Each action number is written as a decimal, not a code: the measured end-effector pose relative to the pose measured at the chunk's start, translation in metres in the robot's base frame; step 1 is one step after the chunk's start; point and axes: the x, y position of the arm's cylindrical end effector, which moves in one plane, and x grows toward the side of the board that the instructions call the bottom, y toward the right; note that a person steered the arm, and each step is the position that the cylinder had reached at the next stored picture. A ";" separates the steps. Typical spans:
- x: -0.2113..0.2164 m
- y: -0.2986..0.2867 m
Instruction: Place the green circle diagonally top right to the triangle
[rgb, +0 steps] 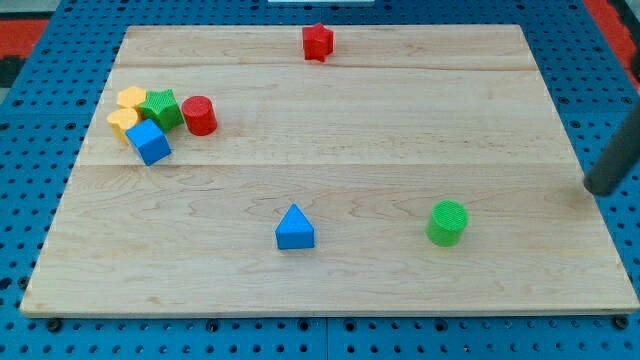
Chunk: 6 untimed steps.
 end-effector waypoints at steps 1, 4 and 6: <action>0.044 0.002; 0.018 -0.049; 0.063 -0.121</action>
